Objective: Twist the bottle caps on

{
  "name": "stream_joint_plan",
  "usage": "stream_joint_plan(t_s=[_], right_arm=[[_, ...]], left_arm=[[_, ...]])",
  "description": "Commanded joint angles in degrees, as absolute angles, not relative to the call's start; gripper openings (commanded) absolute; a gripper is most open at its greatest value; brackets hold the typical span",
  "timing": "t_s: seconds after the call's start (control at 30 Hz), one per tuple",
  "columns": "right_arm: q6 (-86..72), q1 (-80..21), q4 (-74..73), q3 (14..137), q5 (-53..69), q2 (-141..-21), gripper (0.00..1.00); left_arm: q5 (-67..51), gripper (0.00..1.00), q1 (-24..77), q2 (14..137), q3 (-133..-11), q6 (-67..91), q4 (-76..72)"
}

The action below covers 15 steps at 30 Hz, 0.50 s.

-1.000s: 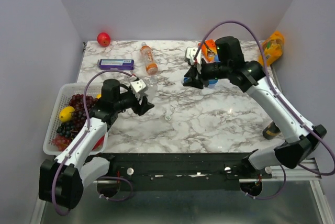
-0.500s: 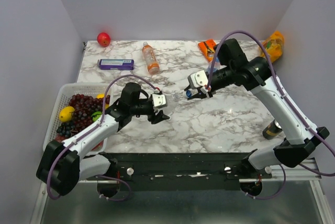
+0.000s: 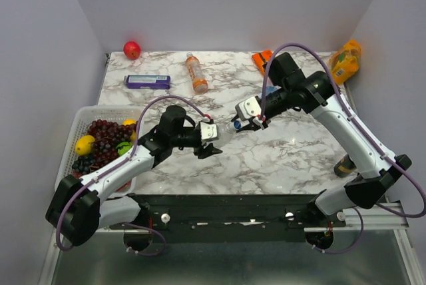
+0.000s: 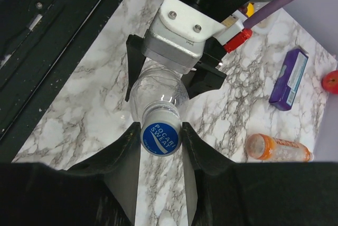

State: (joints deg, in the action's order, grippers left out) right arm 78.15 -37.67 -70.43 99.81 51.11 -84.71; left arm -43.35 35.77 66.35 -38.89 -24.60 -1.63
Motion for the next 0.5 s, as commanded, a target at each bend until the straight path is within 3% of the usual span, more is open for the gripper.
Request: stream_joint_plan(t_s=[0.0, 0.47], right_arm=[[82.00, -38.23, -76.72, 101.16, 52.65, -86.92, 0.34], [82.62, -38.23, -75.41, 100.81, 50.10, -87.98, 0.35]], left_arm=[[-42.54, 0.00, 36.21, 66.18, -40.17, -26.01, -4.13], [-41.40, 0.00, 37.26, 65.48, -39.38, -33.39, -3.78]])
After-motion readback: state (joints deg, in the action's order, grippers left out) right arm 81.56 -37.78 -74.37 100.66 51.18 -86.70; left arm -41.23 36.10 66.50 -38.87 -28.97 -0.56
